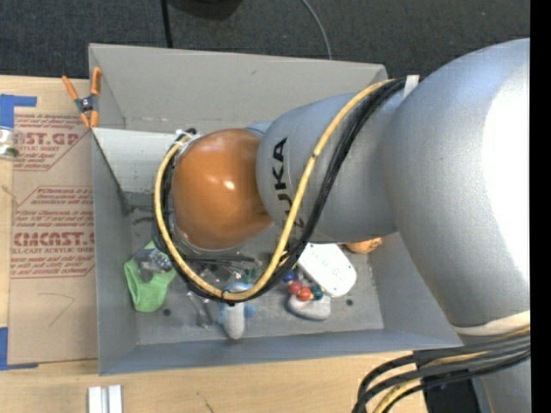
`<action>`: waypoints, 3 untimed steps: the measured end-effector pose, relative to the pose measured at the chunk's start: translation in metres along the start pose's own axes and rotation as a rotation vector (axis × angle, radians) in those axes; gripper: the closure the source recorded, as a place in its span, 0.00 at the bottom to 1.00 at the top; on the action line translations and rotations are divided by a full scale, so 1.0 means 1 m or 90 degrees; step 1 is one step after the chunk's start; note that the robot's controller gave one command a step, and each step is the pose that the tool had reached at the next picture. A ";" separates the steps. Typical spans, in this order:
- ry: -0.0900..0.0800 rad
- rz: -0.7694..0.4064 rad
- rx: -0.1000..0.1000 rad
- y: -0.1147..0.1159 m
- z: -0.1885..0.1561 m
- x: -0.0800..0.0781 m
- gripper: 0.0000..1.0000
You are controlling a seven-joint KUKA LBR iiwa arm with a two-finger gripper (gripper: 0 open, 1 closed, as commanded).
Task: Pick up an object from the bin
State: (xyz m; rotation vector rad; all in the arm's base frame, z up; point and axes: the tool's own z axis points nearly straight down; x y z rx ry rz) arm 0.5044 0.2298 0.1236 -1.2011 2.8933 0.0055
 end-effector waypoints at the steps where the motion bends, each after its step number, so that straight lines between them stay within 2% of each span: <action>1: -0.002 -0.021 0.001 -0.002 0.015 -0.013 0.00; 2: -0.002 -0.082 0.001 -0.015 0.036 -0.034 0.00; 3: -0.005 -0.073 0.000 -0.054 0.054 -0.055 1.00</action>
Offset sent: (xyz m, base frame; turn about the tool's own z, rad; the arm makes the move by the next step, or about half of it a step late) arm 0.0473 0.0157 -0.0461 -0.1613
